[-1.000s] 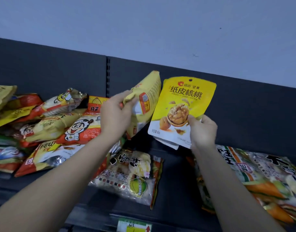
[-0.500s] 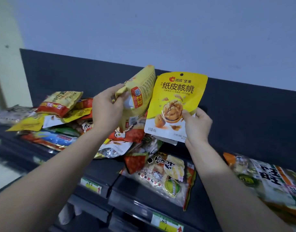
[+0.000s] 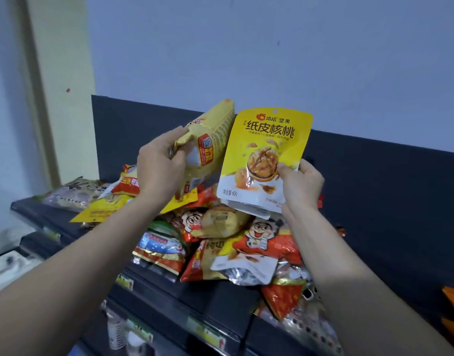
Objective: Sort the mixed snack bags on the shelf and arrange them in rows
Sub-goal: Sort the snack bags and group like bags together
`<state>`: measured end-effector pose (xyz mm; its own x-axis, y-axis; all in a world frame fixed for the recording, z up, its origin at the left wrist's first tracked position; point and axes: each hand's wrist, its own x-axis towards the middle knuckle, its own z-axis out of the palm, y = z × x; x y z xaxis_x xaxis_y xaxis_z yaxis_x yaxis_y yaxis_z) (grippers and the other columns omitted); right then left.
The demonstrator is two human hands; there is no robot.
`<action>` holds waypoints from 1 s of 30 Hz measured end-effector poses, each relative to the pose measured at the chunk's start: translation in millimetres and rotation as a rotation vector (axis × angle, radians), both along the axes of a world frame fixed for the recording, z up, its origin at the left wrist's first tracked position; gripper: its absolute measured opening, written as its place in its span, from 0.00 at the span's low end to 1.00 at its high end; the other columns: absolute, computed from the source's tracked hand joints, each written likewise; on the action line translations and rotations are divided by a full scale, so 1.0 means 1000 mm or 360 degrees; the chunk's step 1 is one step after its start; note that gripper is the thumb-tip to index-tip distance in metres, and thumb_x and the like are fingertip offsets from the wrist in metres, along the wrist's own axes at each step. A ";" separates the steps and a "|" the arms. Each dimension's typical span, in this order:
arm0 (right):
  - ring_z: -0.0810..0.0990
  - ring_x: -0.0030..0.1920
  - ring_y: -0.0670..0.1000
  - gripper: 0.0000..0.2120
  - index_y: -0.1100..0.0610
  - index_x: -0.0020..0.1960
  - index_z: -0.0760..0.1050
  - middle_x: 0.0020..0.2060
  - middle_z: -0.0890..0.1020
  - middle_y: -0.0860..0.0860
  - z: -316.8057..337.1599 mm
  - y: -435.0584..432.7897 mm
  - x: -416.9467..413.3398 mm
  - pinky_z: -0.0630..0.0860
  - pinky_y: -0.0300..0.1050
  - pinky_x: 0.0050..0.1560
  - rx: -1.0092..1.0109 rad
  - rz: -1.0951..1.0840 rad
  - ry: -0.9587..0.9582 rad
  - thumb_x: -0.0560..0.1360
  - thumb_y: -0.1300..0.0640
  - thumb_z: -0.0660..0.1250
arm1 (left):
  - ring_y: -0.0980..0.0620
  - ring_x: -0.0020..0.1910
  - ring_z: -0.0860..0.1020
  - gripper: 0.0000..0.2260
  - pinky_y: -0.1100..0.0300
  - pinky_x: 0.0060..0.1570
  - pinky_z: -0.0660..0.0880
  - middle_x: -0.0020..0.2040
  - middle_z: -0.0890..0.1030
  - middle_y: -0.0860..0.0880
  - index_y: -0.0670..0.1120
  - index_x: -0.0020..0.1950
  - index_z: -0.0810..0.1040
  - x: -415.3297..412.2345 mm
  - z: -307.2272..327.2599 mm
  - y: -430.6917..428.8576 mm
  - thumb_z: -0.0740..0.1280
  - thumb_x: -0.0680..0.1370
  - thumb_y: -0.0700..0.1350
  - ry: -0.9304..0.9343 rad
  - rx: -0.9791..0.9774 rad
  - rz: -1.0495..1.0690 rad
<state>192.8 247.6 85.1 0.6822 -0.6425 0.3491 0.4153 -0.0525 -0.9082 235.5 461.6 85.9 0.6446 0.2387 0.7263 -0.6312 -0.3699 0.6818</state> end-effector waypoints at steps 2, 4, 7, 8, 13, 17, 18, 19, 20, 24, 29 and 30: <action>0.73 0.33 0.47 0.13 0.55 0.35 0.77 0.31 0.79 0.48 0.003 0.021 0.019 0.71 0.42 0.34 0.0012 0.0010 -0.0003 0.75 0.68 0.66 | 0.55 0.61 0.77 0.13 0.52 0.60 0.76 0.61 0.81 0.53 0.51 0.61 0.81 0.021 0.002 0.020 0.68 0.77 0.48 -0.0021 0.0010 0.0007; 0.71 0.32 0.47 0.13 0.56 0.34 0.76 0.30 0.77 0.48 0.003 0.039 0.038 0.69 0.38 0.31 0.0004 -0.0012 0.0016 0.75 0.68 0.66 | 0.56 0.61 0.77 0.13 0.52 0.60 0.76 0.62 0.80 0.53 0.51 0.61 0.81 0.039 0.004 0.038 0.68 0.77 0.48 -0.0032 0.0016 0.0008; 0.66 0.30 0.47 0.12 0.58 0.34 0.73 0.28 0.74 0.48 0.002 0.061 0.066 0.64 0.39 0.30 -0.0003 -0.0055 0.0071 0.75 0.68 0.66 | 0.56 0.62 0.77 0.13 0.52 0.59 0.77 0.63 0.79 0.55 0.52 0.62 0.81 0.066 0.002 0.060 0.68 0.77 0.47 -0.0031 0.0078 0.0011; 0.65 0.30 0.47 0.12 0.58 0.34 0.72 0.28 0.73 0.48 0.000 0.067 0.075 0.63 0.40 0.30 0.0001 -0.0069 0.0084 0.74 0.68 0.66 | 0.55 0.62 0.76 0.13 0.52 0.59 0.77 0.63 0.79 0.55 0.51 0.62 0.80 0.074 0.000 0.066 0.68 0.77 0.46 -0.0045 0.0136 0.0021; 0.62 0.32 0.50 0.08 0.69 0.39 0.71 0.30 0.71 0.52 -0.007 0.087 0.111 0.60 0.43 0.33 -0.0002 -0.0315 0.0033 0.74 0.66 0.66 | 0.49 0.61 0.78 0.15 0.52 0.55 0.78 0.65 0.78 0.53 0.49 0.63 0.80 0.106 -0.023 0.081 0.68 0.76 0.43 -0.0157 0.0598 0.0133; 0.60 0.28 0.46 0.17 0.56 0.29 0.65 0.25 0.67 0.44 -0.002 0.087 0.125 0.60 0.41 0.31 -0.0141 -0.0496 -0.0072 0.74 0.66 0.66 | 0.46 0.59 0.79 0.16 0.53 0.51 0.79 0.62 0.80 0.50 0.47 0.60 0.82 0.126 -0.048 0.070 0.65 0.75 0.49 -0.0264 0.0786 0.0107; 0.59 0.28 0.45 0.20 0.53 0.28 0.63 0.24 0.66 0.44 0.000 0.085 0.127 0.59 0.41 0.31 -0.0172 -0.0514 -0.0106 0.74 0.66 0.66 | 0.46 0.59 0.80 0.16 0.53 0.50 0.79 0.61 0.81 0.49 0.47 0.59 0.82 0.130 -0.054 0.066 0.65 0.74 0.50 -0.0286 0.0816 0.0104; 0.60 0.28 0.45 0.20 0.51 0.29 0.63 0.24 0.67 0.44 0.001 0.083 0.129 0.60 0.41 0.32 -0.0204 -0.0532 -0.0142 0.74 0.65 0.66 | 0.46 0.58 0.80 0.16 0.53 0.48 0.79 0.60 0.82 0.49 0.47 0.59 0.83 0.135 -0.060 0.061 0.66 0.74 0.50 -0.0299 0.0850 0.0106; 0.61 0.29 0.46 0.19 0.51 0.29 0.64 0.25 0.68 0.44 0.002 0.080 0.131 0.60 0.41 0.33 -0.0236 -0.0547 -0.0181 0.74 0.65 0.66 | 0.46 0.56 0.81 0.16 0.54 0.46 0.80 0.59 0.82 0.48 0.47 0.58 0.83 0.138 -0.064 0.057 0.66 0.74 0.51 -0.0317 0.0899 0.0115; 0.66 0.33 0.45 0.14 0.52 0.32 0.69 0.29 0.72 0.43 0.012 0.075 0.136 0.65 0.40 0.35 -0.0345 -0.0530 -0.0350 0.74 0.64 0.65 | 0.45 0.59 0.77 0.18 0.50 0.49 0.80 0.61 0.80 0.50 0.48 0.55 0.82 0.144 -0.075 0.038 0.71 0.71 0.57 -0.0327 0.1326 -0.0029; 0.72 0.35 0.42 0.14 0.51 0.34 0.72 0.31 0.77 0.43 0.032 0.078 0.143 0.71 0.36 0.39 -0.0319 -0.0361 -0.0508 0.74 0.66 0.66 | 0.57 0.67 0.66 0.29 0.58 0.60 0.69 0.69 0.71 0.56 0.53 0.66 0.77 0.144 -0.079 0.032 0.64 0.71 0.68 0.0187 0.1407 -0.0461; 0.71 0.35 0.42 0.15 0.51 0.33 0.72 0.31 0.76 0.43 0.033 0.079 0.146 0.71 0.36 0.39 -0.0282 -0.0310 -0.0505 0.74 0.67 0.66 | 0.57 0.64 0.70 0.23 0.59 0.59 0.71 0.66 0.74 0.55 0.51 0.63 0.79 0.145 -0.077 0.033 0.65 0.74 0.63 0.0201 0.1205 -0.0526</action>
